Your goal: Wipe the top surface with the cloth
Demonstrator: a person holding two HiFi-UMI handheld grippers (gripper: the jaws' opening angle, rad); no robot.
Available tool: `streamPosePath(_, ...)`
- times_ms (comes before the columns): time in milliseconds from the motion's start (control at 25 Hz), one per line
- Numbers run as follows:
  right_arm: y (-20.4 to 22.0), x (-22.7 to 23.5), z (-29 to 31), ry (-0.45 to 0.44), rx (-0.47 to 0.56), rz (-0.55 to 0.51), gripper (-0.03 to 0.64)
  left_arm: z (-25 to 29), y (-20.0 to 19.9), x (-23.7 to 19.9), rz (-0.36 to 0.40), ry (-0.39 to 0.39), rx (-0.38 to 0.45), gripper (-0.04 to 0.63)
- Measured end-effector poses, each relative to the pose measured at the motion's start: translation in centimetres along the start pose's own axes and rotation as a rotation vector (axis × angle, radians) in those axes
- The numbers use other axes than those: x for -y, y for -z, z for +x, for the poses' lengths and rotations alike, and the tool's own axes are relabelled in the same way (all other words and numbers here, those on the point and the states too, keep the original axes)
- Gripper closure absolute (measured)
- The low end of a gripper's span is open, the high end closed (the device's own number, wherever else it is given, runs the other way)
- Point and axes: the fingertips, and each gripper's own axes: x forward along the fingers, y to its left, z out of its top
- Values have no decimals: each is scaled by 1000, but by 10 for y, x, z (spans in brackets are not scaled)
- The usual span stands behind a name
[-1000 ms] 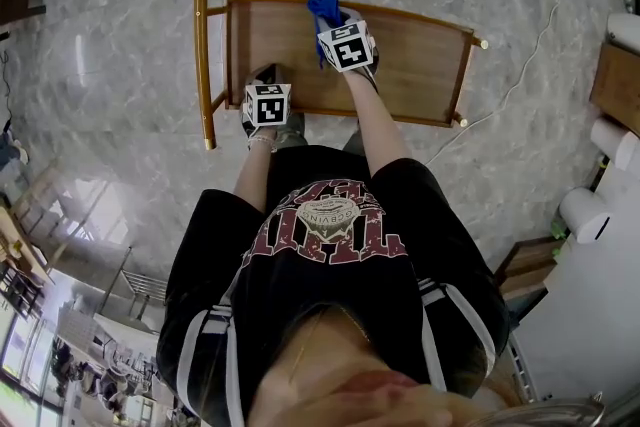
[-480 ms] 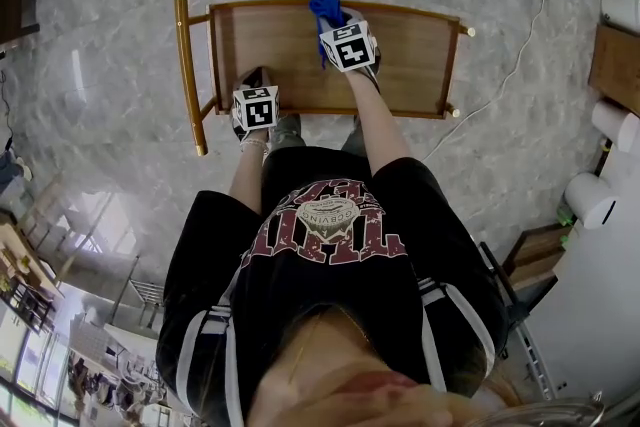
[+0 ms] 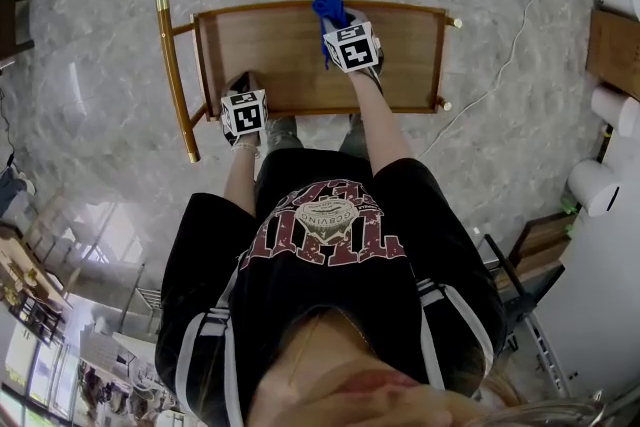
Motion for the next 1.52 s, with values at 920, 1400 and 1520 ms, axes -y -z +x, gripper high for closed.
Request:
streamPosePath(920,34,82,-42,105,-9,43,560,1,1,2,17,-38,-9,546)
streamPosePath(1400,54,127,-66,173,-19,75,560,2,2,3,21,-57,-22,546)
streamPosePath(1520,60,138,-70,192,-17,92,560,2,1,3,22,-61,-18,546)
